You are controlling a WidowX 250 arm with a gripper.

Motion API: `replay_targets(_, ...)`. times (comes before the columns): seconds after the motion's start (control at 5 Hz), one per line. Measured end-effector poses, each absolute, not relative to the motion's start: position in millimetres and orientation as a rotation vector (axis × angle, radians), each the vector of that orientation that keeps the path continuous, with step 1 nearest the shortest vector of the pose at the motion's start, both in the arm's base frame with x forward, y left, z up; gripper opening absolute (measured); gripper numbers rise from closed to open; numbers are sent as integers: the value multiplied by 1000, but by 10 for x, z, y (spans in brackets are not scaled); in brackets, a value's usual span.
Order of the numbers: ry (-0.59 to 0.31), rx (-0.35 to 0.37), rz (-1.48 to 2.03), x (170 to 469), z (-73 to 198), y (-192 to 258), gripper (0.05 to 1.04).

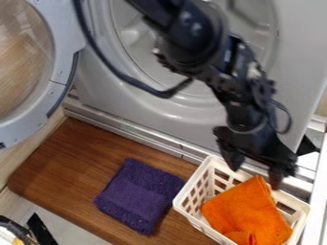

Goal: Remove the handkerchief from the bowl

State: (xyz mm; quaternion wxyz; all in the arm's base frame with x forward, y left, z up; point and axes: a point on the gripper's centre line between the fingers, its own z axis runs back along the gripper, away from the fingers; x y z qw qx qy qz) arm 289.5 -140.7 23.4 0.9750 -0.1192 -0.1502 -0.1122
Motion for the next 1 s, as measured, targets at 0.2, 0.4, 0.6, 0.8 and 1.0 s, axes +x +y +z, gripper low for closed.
replay_targets(0.2, -258, -230, -225, 2804, 133, -1449, 1000)
replay_targets(0.4, -201, -216, -229, 2758, -68, -1432, 1000)
replay_targets(0.6, -182, -176, -233, 2782, -200, -1393, 1000)
replay_targets(0.8, -157, -159, -231, 2817, -387, -1391, 1000)
replay_targets(1.0, -152, -154, -231, 2823, -466, -1431, 945)
